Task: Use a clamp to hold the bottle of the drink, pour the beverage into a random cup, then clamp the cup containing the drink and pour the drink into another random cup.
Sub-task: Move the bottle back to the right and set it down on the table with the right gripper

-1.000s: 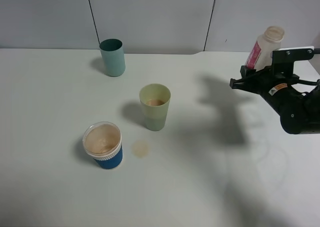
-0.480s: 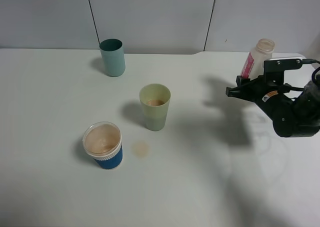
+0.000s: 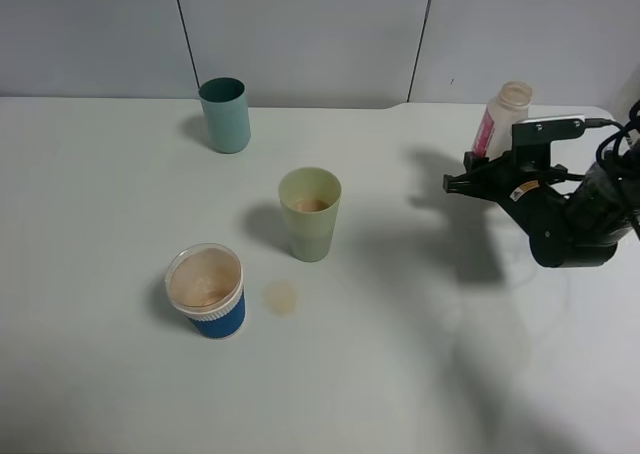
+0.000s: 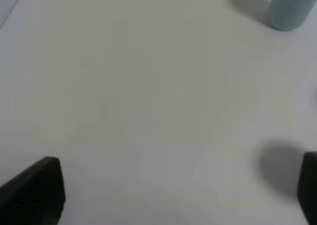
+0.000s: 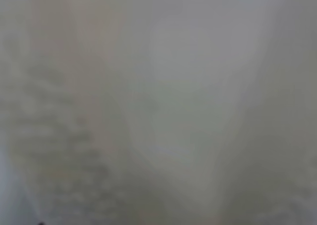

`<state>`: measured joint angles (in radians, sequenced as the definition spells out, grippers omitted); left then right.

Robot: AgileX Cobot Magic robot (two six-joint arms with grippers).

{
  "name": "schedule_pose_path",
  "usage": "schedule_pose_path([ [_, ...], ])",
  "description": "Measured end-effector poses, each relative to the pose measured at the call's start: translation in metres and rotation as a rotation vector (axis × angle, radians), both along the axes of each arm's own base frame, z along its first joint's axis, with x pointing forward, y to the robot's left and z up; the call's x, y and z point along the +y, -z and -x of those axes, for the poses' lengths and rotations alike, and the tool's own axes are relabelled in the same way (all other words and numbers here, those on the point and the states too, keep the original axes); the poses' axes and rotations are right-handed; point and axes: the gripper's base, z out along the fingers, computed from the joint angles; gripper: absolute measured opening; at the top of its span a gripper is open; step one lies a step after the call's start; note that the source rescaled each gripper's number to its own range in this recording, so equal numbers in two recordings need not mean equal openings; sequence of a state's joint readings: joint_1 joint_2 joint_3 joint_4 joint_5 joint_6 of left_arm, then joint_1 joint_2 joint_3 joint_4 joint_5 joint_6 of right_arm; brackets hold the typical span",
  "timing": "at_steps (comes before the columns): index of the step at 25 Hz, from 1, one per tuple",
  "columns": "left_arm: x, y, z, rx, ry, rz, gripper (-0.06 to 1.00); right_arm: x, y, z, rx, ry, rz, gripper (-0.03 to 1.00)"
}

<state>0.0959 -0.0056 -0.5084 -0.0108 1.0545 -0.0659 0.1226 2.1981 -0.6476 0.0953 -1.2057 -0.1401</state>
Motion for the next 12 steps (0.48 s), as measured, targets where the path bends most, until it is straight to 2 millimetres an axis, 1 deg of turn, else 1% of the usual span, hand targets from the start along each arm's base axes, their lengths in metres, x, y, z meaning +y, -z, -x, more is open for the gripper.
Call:
schedule_pose_path([
  [4,0.000,0.000,0.000,0.000,0.000,0.000,0.95,0.001,0.003,-0.008,-0.013,0.000,-0.002,0.00],
  [7,0.000,0.000,0.000,0.000,0.000,0.000,0.95,0.001,0.005,-0.009,-0.010,0.000,-0.001,0.00],
  [10,0.000,0.000,0.000,0.000,0.000,0.000,0.95,0.000,0.013,-0.007,0.013,0.010,0.001,0.00],
  [12,0.000,0.000,0.000,0.000,0.000,0.000,0.95,-0.001,0.015,-0.007,0.003,0.017,0.001,0.00],
])
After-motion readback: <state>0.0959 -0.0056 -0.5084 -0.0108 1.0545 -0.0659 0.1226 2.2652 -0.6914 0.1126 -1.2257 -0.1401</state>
